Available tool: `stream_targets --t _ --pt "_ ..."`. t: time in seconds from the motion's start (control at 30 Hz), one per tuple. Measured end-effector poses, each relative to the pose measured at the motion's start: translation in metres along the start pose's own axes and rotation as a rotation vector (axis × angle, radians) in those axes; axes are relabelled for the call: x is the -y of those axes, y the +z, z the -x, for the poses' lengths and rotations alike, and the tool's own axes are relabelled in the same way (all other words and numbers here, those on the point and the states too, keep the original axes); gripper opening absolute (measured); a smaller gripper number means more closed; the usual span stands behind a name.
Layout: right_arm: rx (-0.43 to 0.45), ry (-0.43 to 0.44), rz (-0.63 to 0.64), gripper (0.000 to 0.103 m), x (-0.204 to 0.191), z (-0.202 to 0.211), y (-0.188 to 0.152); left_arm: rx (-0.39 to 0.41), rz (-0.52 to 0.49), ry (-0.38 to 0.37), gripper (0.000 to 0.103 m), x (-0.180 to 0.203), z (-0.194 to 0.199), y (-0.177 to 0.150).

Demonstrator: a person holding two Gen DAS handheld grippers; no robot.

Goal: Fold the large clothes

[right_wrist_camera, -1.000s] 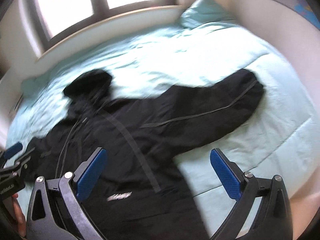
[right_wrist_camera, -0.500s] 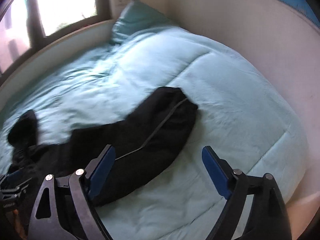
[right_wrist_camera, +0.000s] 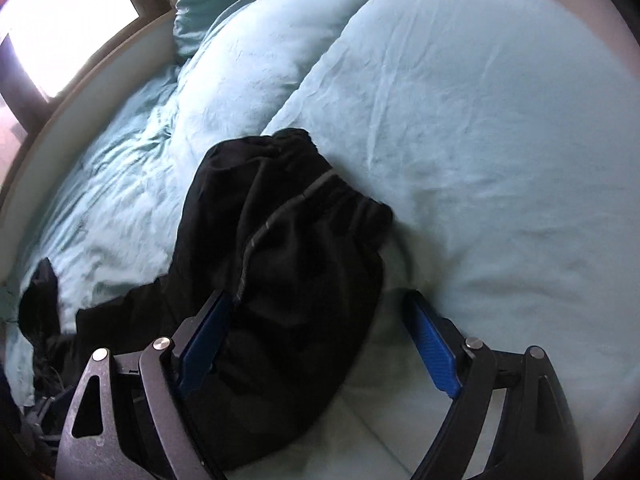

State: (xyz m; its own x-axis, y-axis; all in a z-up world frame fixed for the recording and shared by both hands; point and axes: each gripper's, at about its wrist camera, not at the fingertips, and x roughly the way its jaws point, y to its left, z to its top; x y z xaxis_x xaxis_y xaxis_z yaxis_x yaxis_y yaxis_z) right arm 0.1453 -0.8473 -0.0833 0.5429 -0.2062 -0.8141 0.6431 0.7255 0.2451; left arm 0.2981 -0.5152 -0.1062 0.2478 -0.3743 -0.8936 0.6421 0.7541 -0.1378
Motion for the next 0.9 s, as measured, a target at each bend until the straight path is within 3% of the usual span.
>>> stream_targets --t 0.07,0.1,0.13,0.23,0.33,0.4,0.47,0.57,0.63,0.7,0.8,0.9 --pt "0.003 0.031 0.056 0.064 -0.009 -0.007 0.004 -0.008 -0.019 0.004 0.093 0.004 -0.009 0.001" --pt "-0.004 0.029 0.101 0.030 -0.018 -0.009 0.005 -0.009 -0.028 0.008 0.090 0.006 -0.011 0.002" --pt "-0.012 0.031 0.145 0.018 -0.028 -0.008 0.004 -0.010 -0.040 0.019 0.089 0.008 -0.014 0.002" --pt "0.040 0.045 0.199 0.015 -0.042 0.023 -0.002 -0.016 -0.041 0.003 0.082 0.010 -0.013 0.005" --pt "0.140 -0.023 0.226 0.014 -0.039 0.069 -0.007 -0.022 -0.021 -0.087 0.079 0.012 -0.008 0.012" --pt "0.158 -0.031 0.179 0.014 -0.025 0.082 -0.007 -0.055 -0.047 -0.073 0.079 0.019 -0.022 0.013" --pt "0.105 -0.038 0.135 0.014 -0.009 0.067 -0.008 -0.170 -0.035 -0.057 0.079 0.017 -0.056 0.011" --pt "-0.014 -0.105 0.094 0.014 0.011 0.024 -0.016 -0.173 -0.005 -0.050 0.079 0.008 -0.071 0.010" --pt "-0.051 -0.112 0.073 0.014 0.018 0.010 -0.019 -0.149 -0.015 -0.067 0.079 0.006 -0.059 0.009" --pt "-0.041 -0.080 0.053 0.014 0.017 0.021 -0.016 -0.119 -0.020 -0.081 0.079 0.000 -0.039 0.006" --pt "0.004 0.000 0.097 0.013 -0.004 0.058 -0.014 -0.071 -0.026 -0.121 0.079 -0.014 0.002 -0.003" --pt "0.037 0.102 0.158 0.013 -0.041 0.098 -0.017 0.000 -0.041 -0.106 0.079 -0.035 0.054 -0.013"
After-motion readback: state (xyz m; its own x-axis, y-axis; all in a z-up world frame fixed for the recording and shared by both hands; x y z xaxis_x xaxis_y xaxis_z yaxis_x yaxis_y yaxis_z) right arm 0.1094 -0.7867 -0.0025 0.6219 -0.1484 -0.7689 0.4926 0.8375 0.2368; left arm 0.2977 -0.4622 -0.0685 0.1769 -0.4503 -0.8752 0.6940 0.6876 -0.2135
